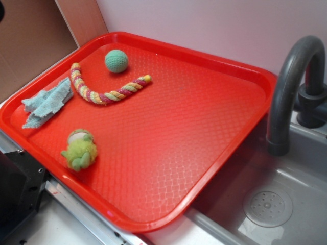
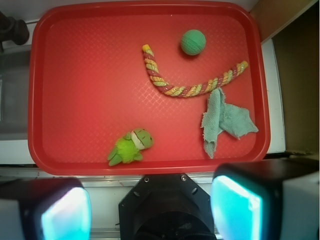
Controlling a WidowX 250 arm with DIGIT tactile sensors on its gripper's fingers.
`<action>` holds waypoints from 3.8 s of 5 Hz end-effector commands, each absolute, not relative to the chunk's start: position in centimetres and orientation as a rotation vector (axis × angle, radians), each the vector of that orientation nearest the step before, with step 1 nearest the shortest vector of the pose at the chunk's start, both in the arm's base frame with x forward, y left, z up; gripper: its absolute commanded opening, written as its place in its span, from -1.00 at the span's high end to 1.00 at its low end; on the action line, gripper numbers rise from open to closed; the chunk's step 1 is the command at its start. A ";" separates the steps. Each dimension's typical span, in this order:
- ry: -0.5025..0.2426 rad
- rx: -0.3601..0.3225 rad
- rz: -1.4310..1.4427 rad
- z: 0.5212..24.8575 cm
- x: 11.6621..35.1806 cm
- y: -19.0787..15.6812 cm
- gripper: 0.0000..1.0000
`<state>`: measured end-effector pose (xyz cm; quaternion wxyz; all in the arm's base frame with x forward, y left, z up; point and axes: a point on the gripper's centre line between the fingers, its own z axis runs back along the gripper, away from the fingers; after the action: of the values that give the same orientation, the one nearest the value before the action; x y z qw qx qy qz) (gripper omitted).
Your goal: Grab the green ball.
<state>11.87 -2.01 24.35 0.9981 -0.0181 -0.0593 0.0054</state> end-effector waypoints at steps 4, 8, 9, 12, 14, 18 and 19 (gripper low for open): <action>-0.197 0.027 0.010 18.6 19.2 1.3 -1.00; -0.246 0.076 0.096 12.6 27.1 8.3 -1.00; -0.230 0.071 0.104 11.4 28.8 9.1 -1.00; -0.130 -0.094 -0.053 6.4 32.5 7.4 -1.00; -0.058 -0.103 -0.082 5.1 31.1 5.8 -0.60; -0.058 -0.042 0.271 13.1 28.3 7.0 1.00; -0.085 -0.102 0.282 16.9 26.0 5.4 1.00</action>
<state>25.61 5.11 15.31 0.9883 -0.0569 -0.0087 0.1411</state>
